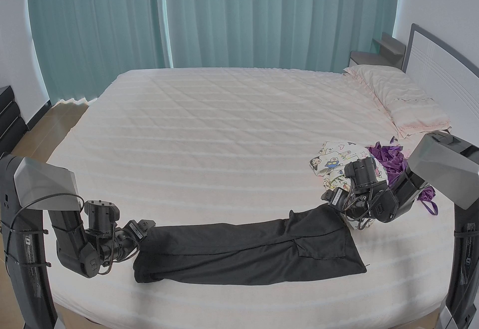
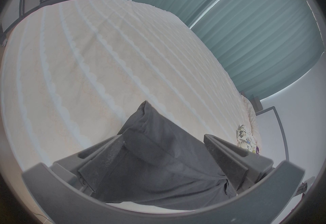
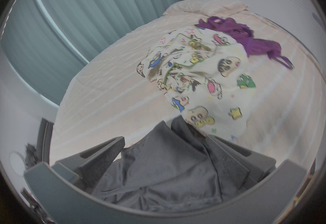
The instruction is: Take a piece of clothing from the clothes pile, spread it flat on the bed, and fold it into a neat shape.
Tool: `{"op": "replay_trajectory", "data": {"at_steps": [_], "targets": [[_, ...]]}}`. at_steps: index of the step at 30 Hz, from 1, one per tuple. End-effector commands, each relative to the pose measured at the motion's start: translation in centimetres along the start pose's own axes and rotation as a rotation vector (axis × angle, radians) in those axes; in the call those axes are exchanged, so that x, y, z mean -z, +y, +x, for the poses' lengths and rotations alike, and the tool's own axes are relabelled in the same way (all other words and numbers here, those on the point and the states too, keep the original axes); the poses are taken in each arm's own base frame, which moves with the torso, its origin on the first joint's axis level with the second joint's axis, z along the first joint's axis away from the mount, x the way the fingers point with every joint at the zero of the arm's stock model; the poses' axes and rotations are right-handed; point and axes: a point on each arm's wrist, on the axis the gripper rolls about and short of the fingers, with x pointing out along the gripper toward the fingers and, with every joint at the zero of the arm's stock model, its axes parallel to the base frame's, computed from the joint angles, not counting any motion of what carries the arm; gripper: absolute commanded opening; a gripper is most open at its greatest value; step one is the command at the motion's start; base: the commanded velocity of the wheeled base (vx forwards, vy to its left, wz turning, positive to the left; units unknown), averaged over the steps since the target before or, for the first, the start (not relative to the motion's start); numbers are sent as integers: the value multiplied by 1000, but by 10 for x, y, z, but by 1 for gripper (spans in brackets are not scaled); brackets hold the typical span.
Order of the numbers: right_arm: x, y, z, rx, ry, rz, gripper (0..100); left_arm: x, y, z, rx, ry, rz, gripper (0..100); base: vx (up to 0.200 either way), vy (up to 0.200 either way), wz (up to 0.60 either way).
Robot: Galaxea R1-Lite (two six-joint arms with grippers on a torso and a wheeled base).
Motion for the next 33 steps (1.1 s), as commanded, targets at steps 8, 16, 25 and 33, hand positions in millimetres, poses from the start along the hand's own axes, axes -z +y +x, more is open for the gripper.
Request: {"op": "replay_trajectory", "data": {"at_steps": [8, 16, 25, 33], "targets": [[3, -1, -16, -5, 0, 244, 100, -2, -2, 2, 0, -21, -7, 100, 0, 0, 0], [24, -4, -22, -69, -22, 272, 100, -18, -17, 12, 42, -79, -51, 100, 0, 0, 0], [29, -4, -26, -93, -35, 251, 100, -29, -32, 38, -68, -63, 24, 100, 0, 0, 0], [32, -6, -26, -84, -29, 233, 100, -24, -22, 54, -98, -35, 179, 100, 0, 0, 0]]}}
